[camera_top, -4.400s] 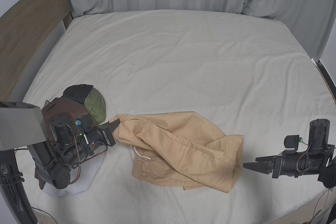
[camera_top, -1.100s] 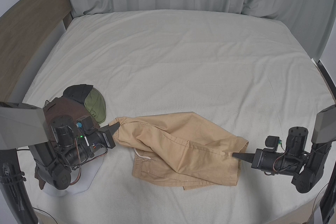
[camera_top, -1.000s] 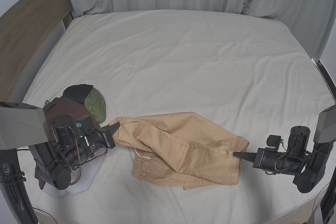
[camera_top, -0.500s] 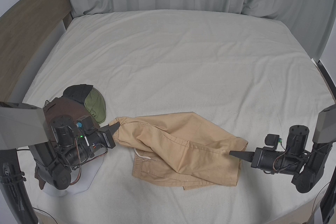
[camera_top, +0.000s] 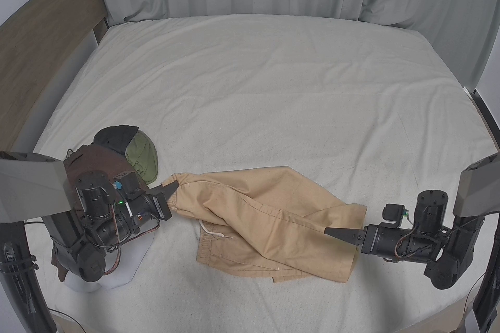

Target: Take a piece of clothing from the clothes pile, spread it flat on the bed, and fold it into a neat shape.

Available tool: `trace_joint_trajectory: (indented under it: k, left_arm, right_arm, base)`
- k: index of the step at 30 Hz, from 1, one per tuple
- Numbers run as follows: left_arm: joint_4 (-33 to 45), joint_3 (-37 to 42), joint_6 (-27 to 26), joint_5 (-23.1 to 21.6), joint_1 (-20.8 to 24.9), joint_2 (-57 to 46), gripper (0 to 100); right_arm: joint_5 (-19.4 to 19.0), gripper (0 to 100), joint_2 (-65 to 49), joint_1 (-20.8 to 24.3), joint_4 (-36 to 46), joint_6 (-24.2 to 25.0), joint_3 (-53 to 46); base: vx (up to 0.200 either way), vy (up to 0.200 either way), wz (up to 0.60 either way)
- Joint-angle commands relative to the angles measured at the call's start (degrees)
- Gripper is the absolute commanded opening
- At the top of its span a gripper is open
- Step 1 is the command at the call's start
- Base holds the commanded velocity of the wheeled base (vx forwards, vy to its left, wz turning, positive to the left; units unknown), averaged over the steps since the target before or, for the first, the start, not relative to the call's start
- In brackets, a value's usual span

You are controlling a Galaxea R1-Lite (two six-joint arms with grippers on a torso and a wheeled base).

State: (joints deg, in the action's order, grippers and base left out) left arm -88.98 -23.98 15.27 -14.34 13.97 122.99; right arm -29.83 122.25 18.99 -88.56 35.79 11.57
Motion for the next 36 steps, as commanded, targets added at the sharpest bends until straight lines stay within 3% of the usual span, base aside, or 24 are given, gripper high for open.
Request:
trace_joint_trajectory:
  k: [1,16,17,36]
  left_arm:
    - [-0.14,0.07,0.02,0.01,0.00,-0.12,0]
    - [-0.14,0.07,0.02,0.01,0.00,-0.03,0]
    - [-0.14,0.07,0.02,0.01,0.00,-0.03,0]
    - [-0.23,-2.83,0.19,0.01,0.00,-0.47,0]
  right_arm:
    - [1.44,100,2.56,1.66,-0.03,0.07,1.44]
    - [2.50,100,4.14,3.59,-0.12,0.07,2.41]
    - [2.67,0,4.23,3.51,-0.12,0.07,2.49]
    - [3.81,0,3.00,3.42,-0.20,-0.02,4.60]
  base:
    - [0.000,0.000,0.00]
    - [0.000,0.000,0.00]
    - [0.000,0.000,0.00]
    - [0.000,0.000,0.00]
